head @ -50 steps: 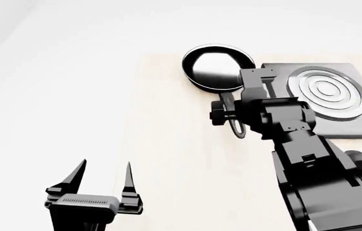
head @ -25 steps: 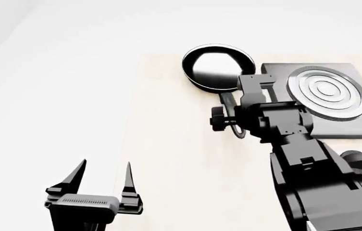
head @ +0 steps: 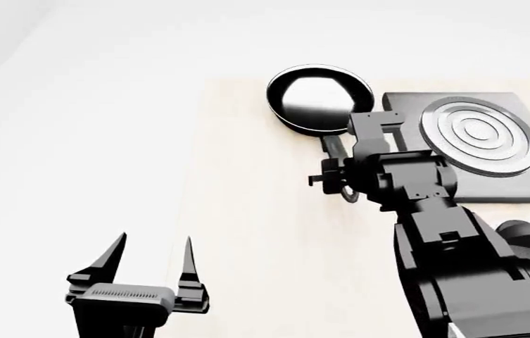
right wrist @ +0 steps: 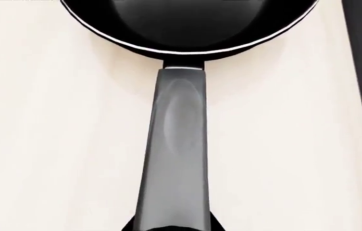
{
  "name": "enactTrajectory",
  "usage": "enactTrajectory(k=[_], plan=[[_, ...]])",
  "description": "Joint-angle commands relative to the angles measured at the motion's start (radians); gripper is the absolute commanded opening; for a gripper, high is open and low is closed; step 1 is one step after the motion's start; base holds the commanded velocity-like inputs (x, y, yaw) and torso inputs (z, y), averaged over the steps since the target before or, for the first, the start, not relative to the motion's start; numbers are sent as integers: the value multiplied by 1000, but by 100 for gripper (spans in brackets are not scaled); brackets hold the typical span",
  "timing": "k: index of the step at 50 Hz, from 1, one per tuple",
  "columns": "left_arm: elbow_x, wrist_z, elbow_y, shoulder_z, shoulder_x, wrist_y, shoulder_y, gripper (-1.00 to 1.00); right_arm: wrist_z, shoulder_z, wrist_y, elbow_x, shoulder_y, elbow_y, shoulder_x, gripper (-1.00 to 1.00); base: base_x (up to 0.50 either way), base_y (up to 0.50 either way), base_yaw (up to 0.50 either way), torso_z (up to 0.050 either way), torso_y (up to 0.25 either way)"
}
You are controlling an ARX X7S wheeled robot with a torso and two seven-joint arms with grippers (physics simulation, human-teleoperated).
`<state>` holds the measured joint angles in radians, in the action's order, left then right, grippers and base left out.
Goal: Turn on the stove and put the frying pan on it.
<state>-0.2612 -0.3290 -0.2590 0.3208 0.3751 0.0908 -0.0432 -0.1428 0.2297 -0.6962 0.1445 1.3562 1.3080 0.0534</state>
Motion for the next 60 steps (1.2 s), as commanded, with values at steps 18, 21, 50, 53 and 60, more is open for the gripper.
enactTrajectory(k=[18,21,50,53,60], plan=[[0,-6,-3,6,6,3,-1,100,41,-25,-165,2,-181,-516,52,-100,0,0,0,0,0],[-1,-7,-3,5,6,3,0,100,49,-26,-161,3,-202,-576,59,-100,0,0,0,0,0],[-1,-14,-1,11,10,3,3,100,88,-72,-180,50,-315,-872,107,-100,0,0,0,0,1],[-2,-15,-2,11,12,2,3,100,99,-88,-199,59,-331,-913,113,-100,0,0,0,0,3],[0,-16,-1,13,12,4,3,100,133,-140,-252,81,-352,-982,126,-100,0,0,0,0,1]])
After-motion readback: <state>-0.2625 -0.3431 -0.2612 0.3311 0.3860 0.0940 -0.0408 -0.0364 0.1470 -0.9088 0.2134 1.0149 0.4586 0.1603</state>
